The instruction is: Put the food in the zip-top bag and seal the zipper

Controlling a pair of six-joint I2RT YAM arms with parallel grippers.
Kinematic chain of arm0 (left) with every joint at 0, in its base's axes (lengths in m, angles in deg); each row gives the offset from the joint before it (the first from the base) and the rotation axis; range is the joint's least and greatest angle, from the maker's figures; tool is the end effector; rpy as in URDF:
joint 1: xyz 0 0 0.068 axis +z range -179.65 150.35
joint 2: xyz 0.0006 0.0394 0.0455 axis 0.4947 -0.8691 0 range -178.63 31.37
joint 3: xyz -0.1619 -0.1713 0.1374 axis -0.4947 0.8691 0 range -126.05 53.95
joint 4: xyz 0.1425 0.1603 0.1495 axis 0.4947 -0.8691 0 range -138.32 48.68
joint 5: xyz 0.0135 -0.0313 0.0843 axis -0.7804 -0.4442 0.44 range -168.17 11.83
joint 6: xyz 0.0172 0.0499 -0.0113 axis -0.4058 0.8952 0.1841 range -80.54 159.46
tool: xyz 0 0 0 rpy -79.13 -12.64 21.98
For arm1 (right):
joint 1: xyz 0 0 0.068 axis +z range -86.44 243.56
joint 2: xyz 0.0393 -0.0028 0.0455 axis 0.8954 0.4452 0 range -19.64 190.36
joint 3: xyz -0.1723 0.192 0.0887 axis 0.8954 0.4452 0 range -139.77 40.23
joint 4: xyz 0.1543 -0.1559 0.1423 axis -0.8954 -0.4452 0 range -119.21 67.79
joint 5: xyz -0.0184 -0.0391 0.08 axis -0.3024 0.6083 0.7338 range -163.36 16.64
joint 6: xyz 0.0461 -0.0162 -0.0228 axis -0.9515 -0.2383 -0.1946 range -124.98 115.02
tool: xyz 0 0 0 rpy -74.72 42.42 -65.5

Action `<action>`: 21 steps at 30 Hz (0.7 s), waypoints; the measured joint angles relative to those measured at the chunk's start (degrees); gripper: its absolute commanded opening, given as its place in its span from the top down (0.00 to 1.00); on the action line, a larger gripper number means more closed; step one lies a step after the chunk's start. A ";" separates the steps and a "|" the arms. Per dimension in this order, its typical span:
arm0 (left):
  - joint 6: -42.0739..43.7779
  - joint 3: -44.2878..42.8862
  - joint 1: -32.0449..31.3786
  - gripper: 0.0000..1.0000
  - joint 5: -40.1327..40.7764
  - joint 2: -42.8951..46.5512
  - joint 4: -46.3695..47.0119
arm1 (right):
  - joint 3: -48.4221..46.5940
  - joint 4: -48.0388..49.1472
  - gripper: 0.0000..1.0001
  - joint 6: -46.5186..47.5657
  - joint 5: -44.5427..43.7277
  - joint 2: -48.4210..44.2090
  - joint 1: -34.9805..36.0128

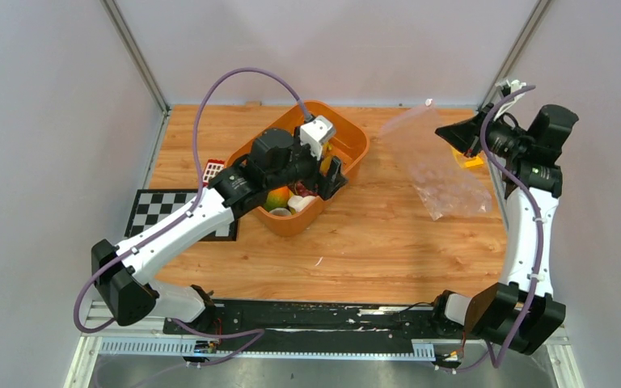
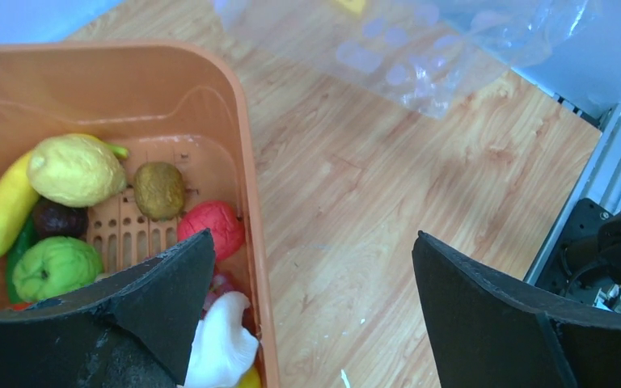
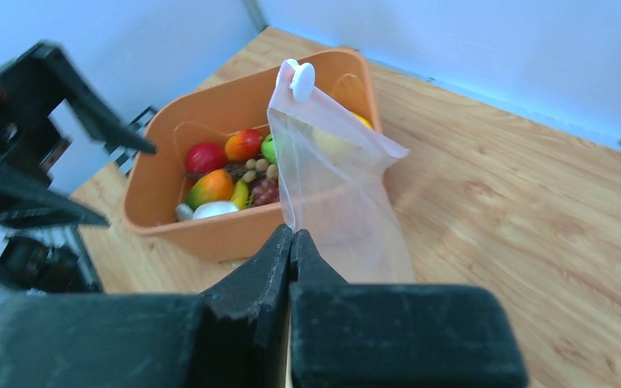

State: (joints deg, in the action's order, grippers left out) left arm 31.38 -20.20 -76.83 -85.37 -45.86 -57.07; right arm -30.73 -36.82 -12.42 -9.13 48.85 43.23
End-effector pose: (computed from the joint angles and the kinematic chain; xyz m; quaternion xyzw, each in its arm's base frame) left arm 0.2095 -0.2325 0.3824 0.3060 0.7526 -0.3145 0.4909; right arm 0.2483 -0.0578 0.4107 -0.1661 0.7199 0.3512 0.5752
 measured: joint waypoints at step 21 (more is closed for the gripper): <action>9.16 -7.02 2.64 0.12 -21.73 -9.92 5.20 | -4.79 -16.72 1.00 19.85 22.45 0.04 5.27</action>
State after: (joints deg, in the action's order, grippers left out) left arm 40.54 -27.21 -74.18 -107.10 -55.78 -51.86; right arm -35.52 -53.54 7.42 13.32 48.89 48.49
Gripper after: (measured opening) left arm 0.964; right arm 0.010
